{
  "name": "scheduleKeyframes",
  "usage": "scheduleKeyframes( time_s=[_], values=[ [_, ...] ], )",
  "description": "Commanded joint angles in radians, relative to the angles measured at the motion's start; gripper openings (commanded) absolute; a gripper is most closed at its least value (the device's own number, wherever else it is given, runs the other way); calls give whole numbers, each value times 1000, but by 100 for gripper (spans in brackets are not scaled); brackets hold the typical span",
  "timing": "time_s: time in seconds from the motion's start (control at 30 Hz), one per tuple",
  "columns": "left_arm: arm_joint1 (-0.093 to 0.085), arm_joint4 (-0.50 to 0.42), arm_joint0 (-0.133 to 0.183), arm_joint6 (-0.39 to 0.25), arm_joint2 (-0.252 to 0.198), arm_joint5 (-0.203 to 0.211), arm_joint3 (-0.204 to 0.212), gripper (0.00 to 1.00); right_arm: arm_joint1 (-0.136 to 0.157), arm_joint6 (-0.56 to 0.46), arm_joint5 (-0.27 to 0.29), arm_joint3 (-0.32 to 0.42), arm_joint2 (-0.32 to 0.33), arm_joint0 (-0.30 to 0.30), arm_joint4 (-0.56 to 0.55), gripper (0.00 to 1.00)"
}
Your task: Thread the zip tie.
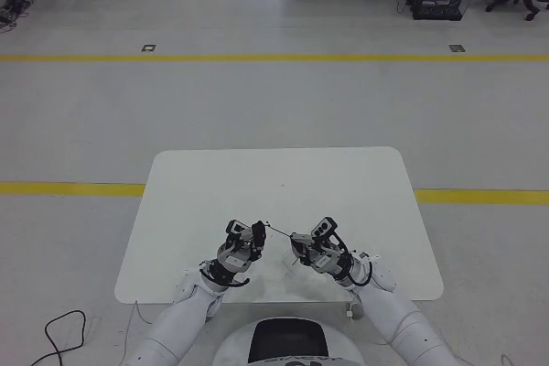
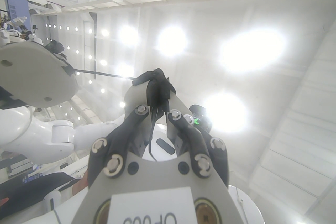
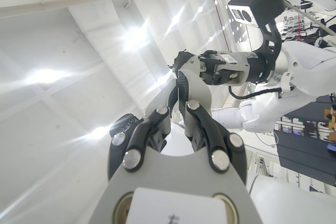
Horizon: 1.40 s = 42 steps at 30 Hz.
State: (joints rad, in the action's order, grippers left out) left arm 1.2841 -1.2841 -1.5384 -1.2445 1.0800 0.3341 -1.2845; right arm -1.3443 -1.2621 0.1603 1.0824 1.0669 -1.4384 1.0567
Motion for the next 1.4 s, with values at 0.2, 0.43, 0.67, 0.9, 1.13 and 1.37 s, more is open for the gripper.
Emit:
scheduleKeyframes(
  time_s=[0.2, 0.43, 0.67, 0.9, 1.13, 1.37],
  values=[
    [0, 0, 0, 0, 0, 0, 0, 0, 1, 3, -2, -6, 2, 1, -13, 0],
    [0, 0, 0, 0, 0, 0, 0, 0, 3, 8, -5, -6, 3, 1, -23, 0],
    [0, 0, 0, 0, 0, 0, 0, 0, 4, 13, -4, -7, 6, 1, -32, 0],
    [0, 0, 0, 0, 0, 0, 0, 0, 6, 16, -1, -7, 8, -2, -39, 0],
    [0, 0, 0, 0, 0, 0, 0, 0, 15, 54, 17, -1, 31, -13, -74, 100],
    [0, 0, 0, 0, 0, 0, 0, 0, 43, 91, 57, 59, 133, -41, -113, 100]
  ],
)
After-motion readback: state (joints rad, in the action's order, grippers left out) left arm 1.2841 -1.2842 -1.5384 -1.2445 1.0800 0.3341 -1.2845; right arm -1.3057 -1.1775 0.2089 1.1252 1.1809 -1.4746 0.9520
